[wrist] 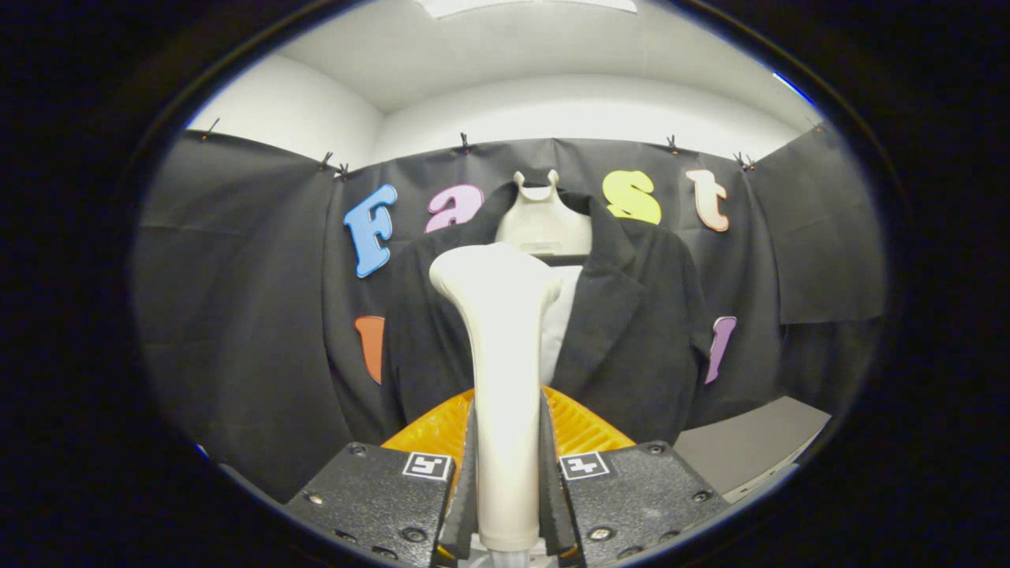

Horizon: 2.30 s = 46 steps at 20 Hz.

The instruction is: Iron the clothes twice with a garment steamer, once on the left side and once on the right side.

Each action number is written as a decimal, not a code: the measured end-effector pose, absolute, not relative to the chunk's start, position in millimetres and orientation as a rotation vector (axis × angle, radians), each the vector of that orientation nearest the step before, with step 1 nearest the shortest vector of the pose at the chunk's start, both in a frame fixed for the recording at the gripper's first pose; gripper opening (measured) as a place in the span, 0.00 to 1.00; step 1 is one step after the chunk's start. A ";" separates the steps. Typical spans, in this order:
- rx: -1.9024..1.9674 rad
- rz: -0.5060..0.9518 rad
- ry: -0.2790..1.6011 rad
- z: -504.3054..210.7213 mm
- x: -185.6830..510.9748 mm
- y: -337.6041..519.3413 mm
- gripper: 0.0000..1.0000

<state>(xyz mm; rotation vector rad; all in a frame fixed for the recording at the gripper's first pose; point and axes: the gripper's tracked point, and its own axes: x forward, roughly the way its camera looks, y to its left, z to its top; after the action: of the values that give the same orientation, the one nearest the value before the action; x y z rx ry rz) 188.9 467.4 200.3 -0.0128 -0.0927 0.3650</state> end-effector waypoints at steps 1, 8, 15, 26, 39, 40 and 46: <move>-0.022 0.366 -0.102 206.8 189.6 477.0 0.37; -0.073 0.364 -0.168 243.7 207.0 532.2 0.37; -0.113 0.319 -0.145 218.7 221.3 545.6 0.37; -0.124 0.279 -0.091 155.1 219.4 523.5 0.37; -0.159 0.298 0.034 71.6 205.3 505.2 0.37; -0.160 0.303 0.037 67.1 204.5 505.1 0.37; -0.165 0.302 0.083 39.1 207.9 501.2 0.37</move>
<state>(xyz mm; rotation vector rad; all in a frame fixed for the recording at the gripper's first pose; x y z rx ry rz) 207.9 501.2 39.1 -0.1648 0.0831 0.3019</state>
